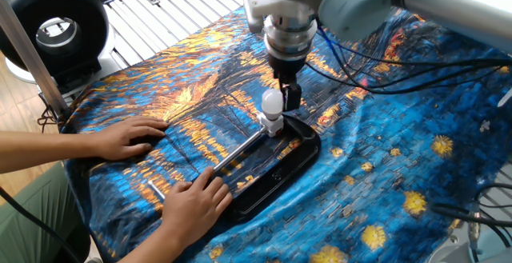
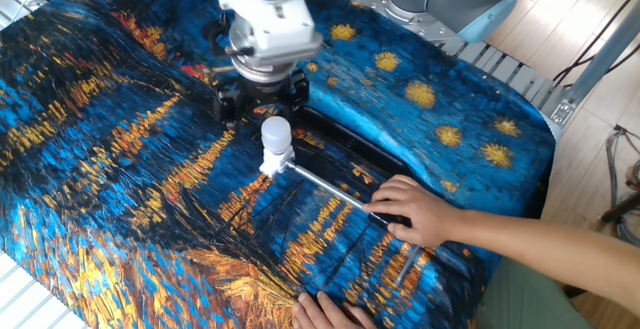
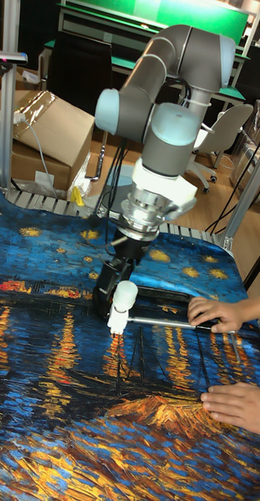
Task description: Take out the light bulb by rotating it
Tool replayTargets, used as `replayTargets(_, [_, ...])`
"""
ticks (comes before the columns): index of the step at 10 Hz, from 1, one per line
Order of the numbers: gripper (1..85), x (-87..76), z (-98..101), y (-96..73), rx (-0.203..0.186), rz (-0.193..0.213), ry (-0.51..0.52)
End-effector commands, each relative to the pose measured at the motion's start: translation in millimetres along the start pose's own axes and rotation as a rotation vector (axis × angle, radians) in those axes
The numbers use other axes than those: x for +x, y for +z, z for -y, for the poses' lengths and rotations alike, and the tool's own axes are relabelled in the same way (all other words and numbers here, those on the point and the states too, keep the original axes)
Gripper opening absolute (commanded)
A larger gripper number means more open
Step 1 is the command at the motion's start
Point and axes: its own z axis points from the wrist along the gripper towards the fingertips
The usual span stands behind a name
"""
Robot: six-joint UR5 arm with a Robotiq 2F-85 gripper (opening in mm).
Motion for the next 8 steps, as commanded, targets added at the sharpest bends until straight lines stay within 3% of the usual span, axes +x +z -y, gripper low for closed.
replayTargets(1, [76.3, 1.4, -23.8, -8.0, -0.109, 0.002, 0.381])
replayTargets(4, [74.0, -8.0, -24.6, -9.9, -0.118, 0.018, 0.526])
replayTargets(8, [71.0, -9.8, -23.0, -9.3, -0.111, 0.004, 0.632])
